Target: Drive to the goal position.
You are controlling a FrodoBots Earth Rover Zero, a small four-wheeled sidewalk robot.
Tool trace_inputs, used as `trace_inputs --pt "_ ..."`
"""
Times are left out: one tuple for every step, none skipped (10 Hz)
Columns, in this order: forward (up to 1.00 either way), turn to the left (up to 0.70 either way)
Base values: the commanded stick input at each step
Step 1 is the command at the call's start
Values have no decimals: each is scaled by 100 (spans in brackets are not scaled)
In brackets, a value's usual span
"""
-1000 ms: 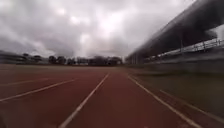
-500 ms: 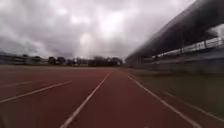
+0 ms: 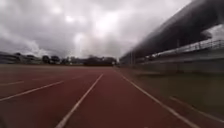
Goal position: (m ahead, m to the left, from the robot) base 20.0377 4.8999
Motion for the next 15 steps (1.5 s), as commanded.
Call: trace_inputs --pt "70 0" --pt "70 0" --pt "70 0" --pt "70 0" --pt "70 0" --pt "70 0" --pt "70 0" --pt "70 0" --pt "70 0" --pt "70 0" --pt "70 0" --pt "70 0" --pt "70 0" --pt "70 0" --pt "70 0"
